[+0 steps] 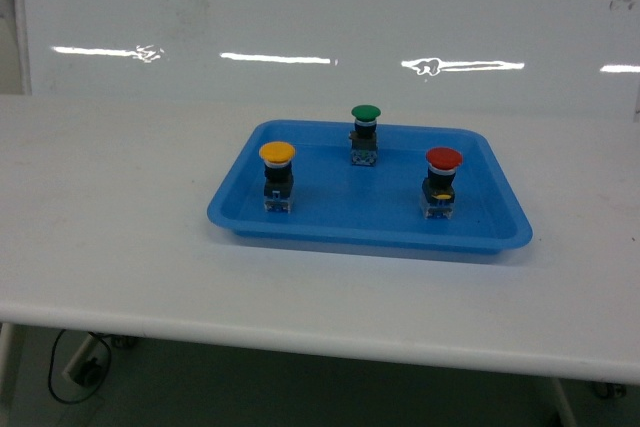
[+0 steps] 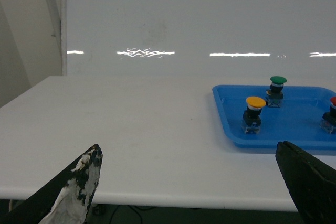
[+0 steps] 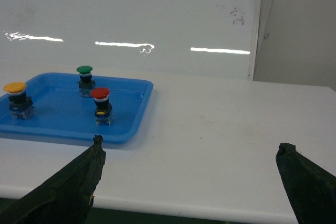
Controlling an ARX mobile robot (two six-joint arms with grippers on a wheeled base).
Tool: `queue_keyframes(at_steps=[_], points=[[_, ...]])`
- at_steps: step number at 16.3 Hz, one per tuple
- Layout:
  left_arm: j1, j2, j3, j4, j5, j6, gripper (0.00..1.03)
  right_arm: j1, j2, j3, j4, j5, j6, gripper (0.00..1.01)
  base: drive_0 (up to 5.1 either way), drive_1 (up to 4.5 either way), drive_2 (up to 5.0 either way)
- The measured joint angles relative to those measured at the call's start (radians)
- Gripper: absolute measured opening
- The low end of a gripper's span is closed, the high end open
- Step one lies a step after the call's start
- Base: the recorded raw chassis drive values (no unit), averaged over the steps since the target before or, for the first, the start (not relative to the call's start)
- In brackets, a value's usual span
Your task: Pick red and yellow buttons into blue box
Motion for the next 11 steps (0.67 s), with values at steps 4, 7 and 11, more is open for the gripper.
queue_keyframes(at_steps=[4,7,11], points=[[0.0,0.0,0.0,0.0,0.0,0.0,0.98,0.0,0.0,0.0,0.0,0.0,0.0,0.98,0.0,0.0,0.0],[0.0,0.0,0.0,0.0,0.0,0.0,0.98,0.0,0.0,0.0,0.0,0.0,0.0,0.98,0.0,0.0,0.0],[0.0,0.0,0.0,0.0,0.0,0.0,0.98,0.0,0.0,0.0,0.0,0.0,0.0,0.98,0.0,0.0,0.0]])
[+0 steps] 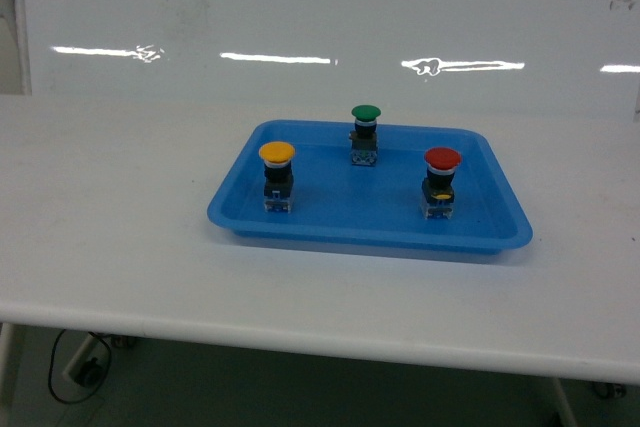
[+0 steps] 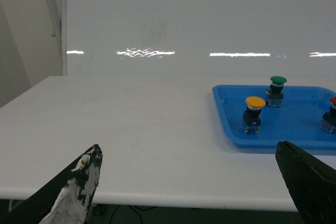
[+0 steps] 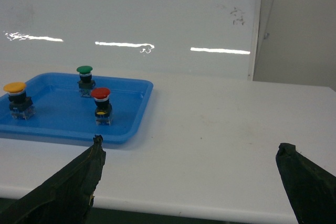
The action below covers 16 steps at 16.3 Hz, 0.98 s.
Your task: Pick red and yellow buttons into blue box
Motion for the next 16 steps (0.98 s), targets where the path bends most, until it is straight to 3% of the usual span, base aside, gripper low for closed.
queue_keyframes(at_steps=[11,13,16], points=[[0.0,0.003,0.0,0.006,0.002,0.0,0.98,-0.005,0.008,0.0,0.018,-0.006,0.0,0.98,0.0,0.0,0.0],[0.014,0.195,0.013,0.238,0.026,0.002,0.98,-0.064,0.178,0.003,0.215,-0.082,0.003,0.98,0.0,0.0,0.0],[0.038,0.604,0.093,0.579,0.058,0.013,0.98,-0.03,0.484,0.068,0.488,-0.105,0.006,0.98,0.0,0.0,0.0]])
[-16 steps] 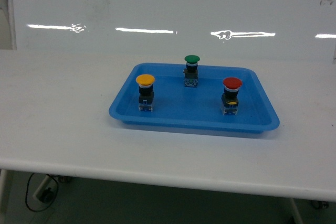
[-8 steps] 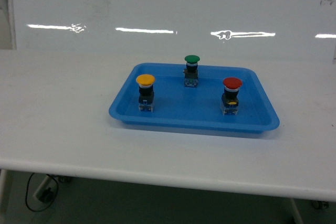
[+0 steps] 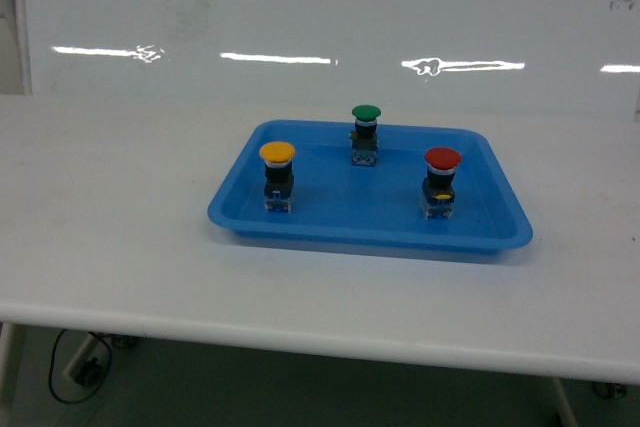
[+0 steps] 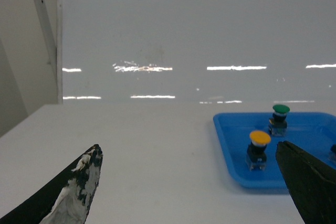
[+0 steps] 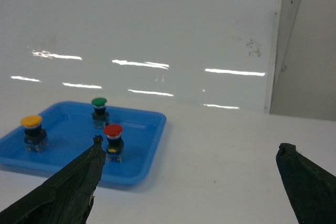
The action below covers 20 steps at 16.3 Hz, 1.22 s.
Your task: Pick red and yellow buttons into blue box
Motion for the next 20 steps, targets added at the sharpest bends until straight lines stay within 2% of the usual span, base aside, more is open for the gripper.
queue_keyframes(at_steps=[1,3,5,6,8,10,11,12,13,15,18,20], points=[[0.0,0.122,0.042,0.097,0.017,0.022,0.98,0.02,0.08,0.038,0.059,-0.001,0.002,0.98,0.0,0.0,0.0],[0.0,0.335,0.122,0.213,0.027,0.049,0.98,0.062,0.253,0.113,0.174,0.005,0.013,0.98,0.0,0.0,0.0],[-0.005,0.554,0.223,0.309,0.016,0.082,0.98,0.113,0.431,0.184,0.231,0.042,0.013,0.98,0.0,0.0,0.0],[-0.002,0.643,0.277,0.298,0.008,0.097,0.98,0.144,0.507,0.212,0.246,0.065,0.011,0.98,0.0,0.0,0.0],[-0.001,0.704,0.305,0.275,0.0,0.105,0.98,0.154,0.585,0.247,0.232,0.111,-0.002,0.98,0.0,0.0,0.0],[-0.001,0.695,0.306,0.285,0.0,0.108,0.98,0.154,0.587,0.247,0.233,0.114,-0.007,0.98,0.0,0.0,0.0],[-0.001,0.694,0.306,0.284,0.0,0.109,0.98,0.154,0.584,0.247,0.232,0.114,-0.008,0.98,0.0,0.0,0.0],[-0.001,0.694,0.306,0.284,0.0,0.109,0.98,0.138,0.629,0.252,0.286,0.107,-0.016,0.98,0.0,0.0,0.0],[-0.001,0.694,0.306,0.284,0.0,0.109,0.98,0.068,0.802,0.329,0.396,0.1,-0.024,0.98,0.0,0.0,0.0],[-0.001,0.694,0.306,0.284,0.0,0.109,0.98,0.029,0.928,0.409,0.409,0.088,-0.035,0.98,0.0,0.0,0.0],[-0.001,0.694,0.306,0.284,0.0,0.109,0.98,0.01,1.024,0.472,0.41,0.056,-0.038,0.98,0.0,0.0,0.0],[-0.001,0.694,0.306,0.284,0.0,0.111,0.98,0.003,1.101,0.536,0.399,0.005,-0.041,0.98,0.0,0.0,0.0]])
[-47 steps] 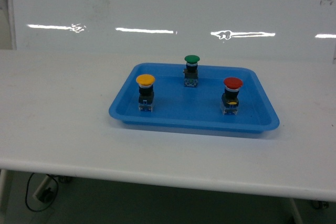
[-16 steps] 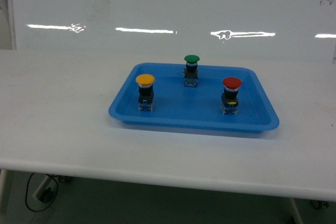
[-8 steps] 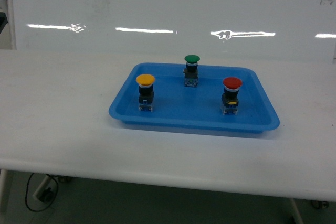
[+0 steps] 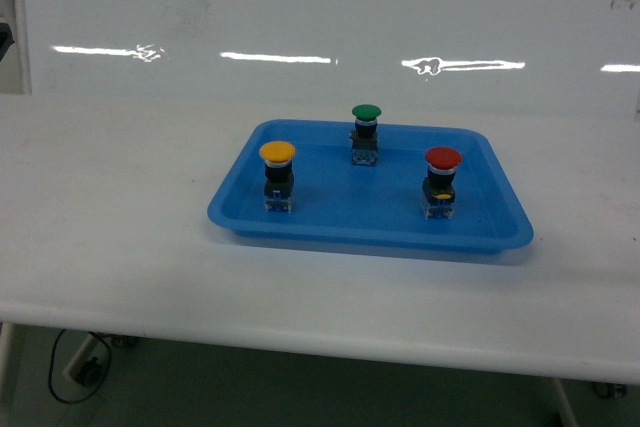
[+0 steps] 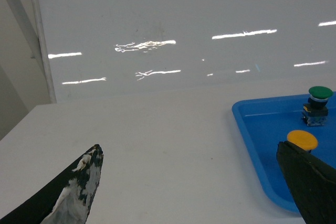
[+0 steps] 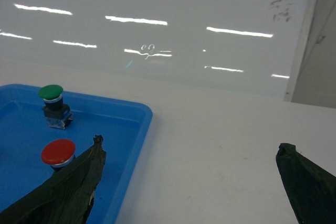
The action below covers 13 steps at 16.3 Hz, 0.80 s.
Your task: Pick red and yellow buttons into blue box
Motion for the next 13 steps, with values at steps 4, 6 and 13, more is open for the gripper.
queue_keyframes(at_steps=[4,6,13], points=[[0.0,0.0,0.0,0.0,0.0,0.008,0.98,0.044,0.095,0.111,-0.074,-0.036,0.003,0.98,0.0,0.0,0.0],[0.0,0.0,0.0,0.0,0.0,0.008,0.98,0.076,0.135,0.166,-0.111,-0.056,0.005,0.98,0.0,0.0,0.0],[0.0,0.0,0.0,0.0,0.0,0.008,0.98,0.105,0.184,0.217,-0.172,-0.106,0.015,0.98,0.0,0.0,0.0]])
